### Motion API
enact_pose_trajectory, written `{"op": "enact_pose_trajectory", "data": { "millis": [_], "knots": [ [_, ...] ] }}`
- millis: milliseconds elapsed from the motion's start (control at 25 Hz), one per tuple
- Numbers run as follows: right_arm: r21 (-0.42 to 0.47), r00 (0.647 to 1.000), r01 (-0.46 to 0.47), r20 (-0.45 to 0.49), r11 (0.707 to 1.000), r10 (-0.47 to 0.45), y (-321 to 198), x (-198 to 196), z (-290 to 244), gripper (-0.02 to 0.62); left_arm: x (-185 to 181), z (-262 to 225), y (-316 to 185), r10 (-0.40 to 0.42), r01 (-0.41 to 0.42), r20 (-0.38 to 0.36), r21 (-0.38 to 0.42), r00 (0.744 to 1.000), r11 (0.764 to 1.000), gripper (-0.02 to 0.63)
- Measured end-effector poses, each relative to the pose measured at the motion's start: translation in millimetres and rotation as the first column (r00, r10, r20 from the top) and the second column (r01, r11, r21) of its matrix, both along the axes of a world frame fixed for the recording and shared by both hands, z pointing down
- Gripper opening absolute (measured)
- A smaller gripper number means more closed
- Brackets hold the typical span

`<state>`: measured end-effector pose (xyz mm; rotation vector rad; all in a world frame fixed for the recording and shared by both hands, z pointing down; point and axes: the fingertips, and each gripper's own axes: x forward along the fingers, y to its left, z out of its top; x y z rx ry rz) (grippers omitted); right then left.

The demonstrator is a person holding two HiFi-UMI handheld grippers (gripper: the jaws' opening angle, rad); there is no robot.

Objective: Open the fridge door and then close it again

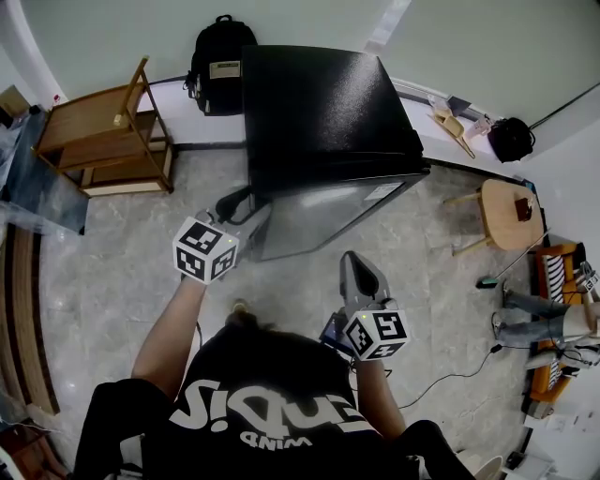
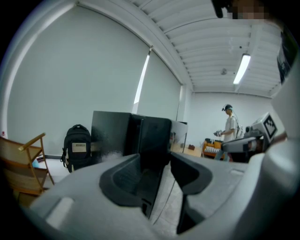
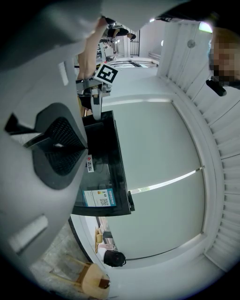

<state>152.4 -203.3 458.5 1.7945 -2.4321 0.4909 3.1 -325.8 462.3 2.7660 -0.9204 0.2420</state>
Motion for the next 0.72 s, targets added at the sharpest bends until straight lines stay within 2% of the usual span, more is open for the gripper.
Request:
{"op": "enact_pose_trajectory", "data": {
  "millis": [480, 720],
  "knots": [
    [0.017, 1.000, 0.012, 0.006, 1.000, -0.012, 30.3, -3.5, -6.0, -0.002, 4.3, -0.1, 46.0, -0.037, 0.037, -0.017, -0.009, 0.999, 0.999, 0.200],
    [0.025, 1.000, -0.007, 0.011, 1.000, 0.007, 50.5, 5.7, -8.1, -0.002, 11.0, 0.0, 75.2, -0.019, 0.019, -0.019, -0.019, 1.000, 1.000, 0.193]
  ]
}}
